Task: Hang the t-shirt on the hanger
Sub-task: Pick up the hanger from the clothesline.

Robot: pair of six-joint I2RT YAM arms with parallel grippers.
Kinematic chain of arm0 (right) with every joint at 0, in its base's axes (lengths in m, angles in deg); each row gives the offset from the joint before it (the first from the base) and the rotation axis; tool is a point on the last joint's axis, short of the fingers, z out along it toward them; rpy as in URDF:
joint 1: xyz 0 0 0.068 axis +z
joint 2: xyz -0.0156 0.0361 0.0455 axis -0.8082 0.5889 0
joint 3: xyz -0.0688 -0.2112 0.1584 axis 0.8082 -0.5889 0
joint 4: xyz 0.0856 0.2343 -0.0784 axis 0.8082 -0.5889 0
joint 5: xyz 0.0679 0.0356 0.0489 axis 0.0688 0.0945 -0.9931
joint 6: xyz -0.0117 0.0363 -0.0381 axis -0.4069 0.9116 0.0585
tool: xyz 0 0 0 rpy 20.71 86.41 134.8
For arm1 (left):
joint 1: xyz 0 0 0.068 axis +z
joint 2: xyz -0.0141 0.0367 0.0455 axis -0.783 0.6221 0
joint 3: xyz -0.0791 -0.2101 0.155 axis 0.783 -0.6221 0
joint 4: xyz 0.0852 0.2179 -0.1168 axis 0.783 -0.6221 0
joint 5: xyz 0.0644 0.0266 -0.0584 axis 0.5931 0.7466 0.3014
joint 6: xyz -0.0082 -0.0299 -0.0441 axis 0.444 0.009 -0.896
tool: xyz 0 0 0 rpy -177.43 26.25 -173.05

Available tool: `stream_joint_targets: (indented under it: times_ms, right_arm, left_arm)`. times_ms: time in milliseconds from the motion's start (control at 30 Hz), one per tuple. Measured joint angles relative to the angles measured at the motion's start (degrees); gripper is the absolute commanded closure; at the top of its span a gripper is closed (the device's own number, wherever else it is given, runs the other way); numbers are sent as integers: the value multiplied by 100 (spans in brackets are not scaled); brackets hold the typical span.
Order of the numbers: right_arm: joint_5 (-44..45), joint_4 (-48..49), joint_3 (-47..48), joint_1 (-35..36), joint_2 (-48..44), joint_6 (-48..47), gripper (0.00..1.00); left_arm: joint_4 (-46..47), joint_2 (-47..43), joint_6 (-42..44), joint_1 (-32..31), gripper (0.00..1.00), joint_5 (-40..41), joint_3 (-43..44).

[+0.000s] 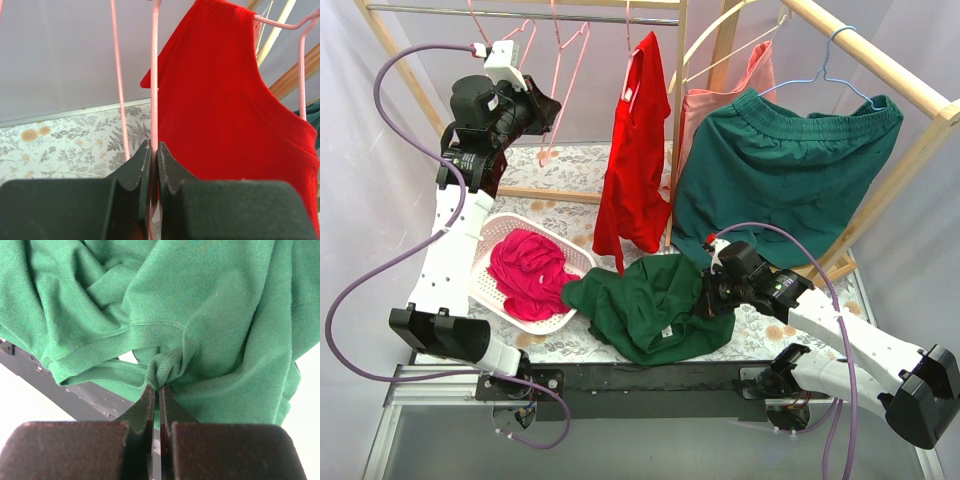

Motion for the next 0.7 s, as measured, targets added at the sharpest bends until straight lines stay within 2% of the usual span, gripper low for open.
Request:
stream_joint_targets:
  times_ms: [500,600,700]
  right_arm:
    - [-2,0,-2,0,4,-2,99]
    - [-20,2,0,0,31,-7,99]
    - [-57,2,0,0,162,-37,99]
  left_arm:
    - [170,4,42,-289,100,280,490]
    - [201,-378,0,-289,100,315,-70]
    - [232,-1172,-42,-289,100,380,-811]
